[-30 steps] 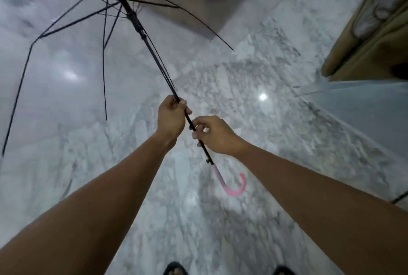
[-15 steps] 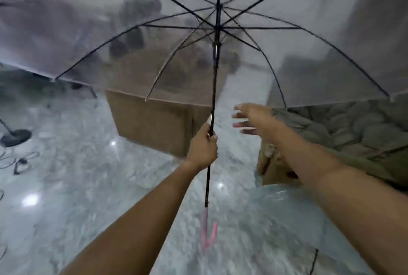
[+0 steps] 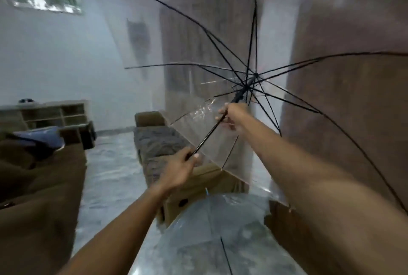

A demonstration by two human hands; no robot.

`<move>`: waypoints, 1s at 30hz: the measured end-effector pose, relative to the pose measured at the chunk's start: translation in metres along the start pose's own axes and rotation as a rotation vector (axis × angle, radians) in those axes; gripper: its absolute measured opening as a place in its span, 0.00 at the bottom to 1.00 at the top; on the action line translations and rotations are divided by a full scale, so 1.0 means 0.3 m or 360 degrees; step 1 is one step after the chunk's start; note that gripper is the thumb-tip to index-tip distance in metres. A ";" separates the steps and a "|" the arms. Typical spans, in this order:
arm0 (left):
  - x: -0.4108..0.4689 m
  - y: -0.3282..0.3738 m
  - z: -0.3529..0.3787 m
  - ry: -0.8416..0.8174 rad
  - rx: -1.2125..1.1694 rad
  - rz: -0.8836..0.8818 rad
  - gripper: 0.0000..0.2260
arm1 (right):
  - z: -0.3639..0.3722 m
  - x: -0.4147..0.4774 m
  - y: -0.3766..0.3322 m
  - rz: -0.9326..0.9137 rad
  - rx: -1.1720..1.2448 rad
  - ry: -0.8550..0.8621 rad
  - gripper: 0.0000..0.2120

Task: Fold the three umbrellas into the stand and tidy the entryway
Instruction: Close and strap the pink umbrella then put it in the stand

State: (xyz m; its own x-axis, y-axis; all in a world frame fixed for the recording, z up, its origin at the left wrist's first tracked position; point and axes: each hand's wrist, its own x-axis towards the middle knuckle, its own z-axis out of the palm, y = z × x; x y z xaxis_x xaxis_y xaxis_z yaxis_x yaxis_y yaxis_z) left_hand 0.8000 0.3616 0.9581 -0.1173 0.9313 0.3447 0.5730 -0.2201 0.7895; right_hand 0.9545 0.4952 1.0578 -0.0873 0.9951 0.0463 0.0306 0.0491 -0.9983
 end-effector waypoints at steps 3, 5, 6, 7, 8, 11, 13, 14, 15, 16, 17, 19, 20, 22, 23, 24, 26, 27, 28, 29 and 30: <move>-0.018 0.184 0.217 -0.0323 -0.0109 -0.0059 0.17 | -0.358 -0.143 0.025 0.0075 0.0101 0.0165 0.11; -0.063 0.323 0.366 -0.0533 -0.0126 -0.0010 0.20 | -0.574 -0.250 0.046 0.0118 0.0132 0.0246 0.13; -0.097 0.395 0.430 -0.0605 -0.0152 0.0028 0.19 | -0.675 -0.298 0.048 0.0121 0.0149 0.0301 0.13; -0.133 0.467 0.487 -0.0658 -0.0155 0.0076 0.18 | -0.767 -0.356 0.043 0.0115 0.0173 0.0367 0.13; -0.174 0.532 0.540 -0.0712 -0.0158 0.0127 0.17 | -0.851 -0.413 0.038 0.0111 0.0197 0.0446 0.14; -0.325 0.678 0.678 -0.0783 -0.0152 0.0243 0.19 | -1.081 -0.611 0.040 0.0099 0.0322 0.0653 0.13; -0.396 0.739 0.731 -0.0825 -0.0190 0.0300 0.17 | -1.181 -0.705 0.043 0.0120 0.0545 0.0744 0.09; -0.444 0.785 0.769 -0.0896 -0.0206 0.0335 0.16 | -1.250 -0.773 0.052 0.0100 0.0665 0.0822 0.09; -0.481 0.829 0.792 -0.0978 -0.0200 0.0353 0.16 | -1.307 -0.821 0.065 0.0078 0.0765 0.0912 0.11; -0.507 0.869 0.814 -0.1063 -0.0178 0.0364 0.16 | -1.353 -0.862 0.077 0.0065 0.0844 0.0997 0.13; -0.538 0.909 0.835 -0.1165 -0.0157 0.0368 0.17 | -1.398 -0.911 0.090 0.0074 0.0873 0.1091 0.14; -0.590 0.959 0.858 -0.1352 -0.0135 0.0392 0.19 | -1.462 -0.993 0.119 0.0123 0.0780 0.1250 0.14; -0.613 0.975 0.866 -0.1415 -0.0110 0.0420 0.20 | -1.479 -1.031 0.122 0.0132 0.0726 0.1291 0.13; -0.656 0.993 0.873 -0.1497 0.0037 0.0485 0.23 | -1.508 -1.091 0.115 0.0096 0.0668 0.1349 0.13; -0.678 0.994 0.869 -0.1512 0.0124 0.0523 0.25 | -1.520 -1.118 0.106 0.0073 0.0649 0.1370 0.12; -0.697 0.991 0.869 -0.1515 0.0175 0.0544 0.27 | -1.530 -1.148 0.094 0.0039 0.0665 0.1384 0.12; -0.737 0.979 0.875 -0.1538 0.0134 0.0564 0.30 | -1.550 -1.204 0.080 -0.0042 0.0703 0.1437 0.14; -0.762 0.978 0.876 -0.1547 0.0077 0.0599 0.31 | -1.558 -1.232 0.073 -0.0073 0.0710 0.1470 0.15; -0.788 0.983 0.876 -0.1541 0.0026 0.0642 0.31 | -1.561 -1.264 0.065 -0.0113 0.0726 0.1489 0.16; -0.815 0.997 0.870 -0.1523 -0.0029 0.0678 0.29 | -1.558 -1.293 0.055 -0.0157 0.0755 0.1503 0.16; -0.840 1.012 0.864 -0.1486 -0.0077 0.0713 0.27 | -1.556 -1.321 0.043 -0.0205 0.0803 0.1510 0.16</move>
State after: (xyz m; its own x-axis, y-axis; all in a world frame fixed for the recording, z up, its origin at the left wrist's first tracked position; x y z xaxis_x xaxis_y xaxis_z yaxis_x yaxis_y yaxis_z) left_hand 1.2137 0.1352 0.9794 0.7859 0.6107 0.0970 0.3737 -0.5940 0.7125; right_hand 1.4545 0.1415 1.0429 0.7524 0.6563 -0.0568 -0.3563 0.3328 -0.8731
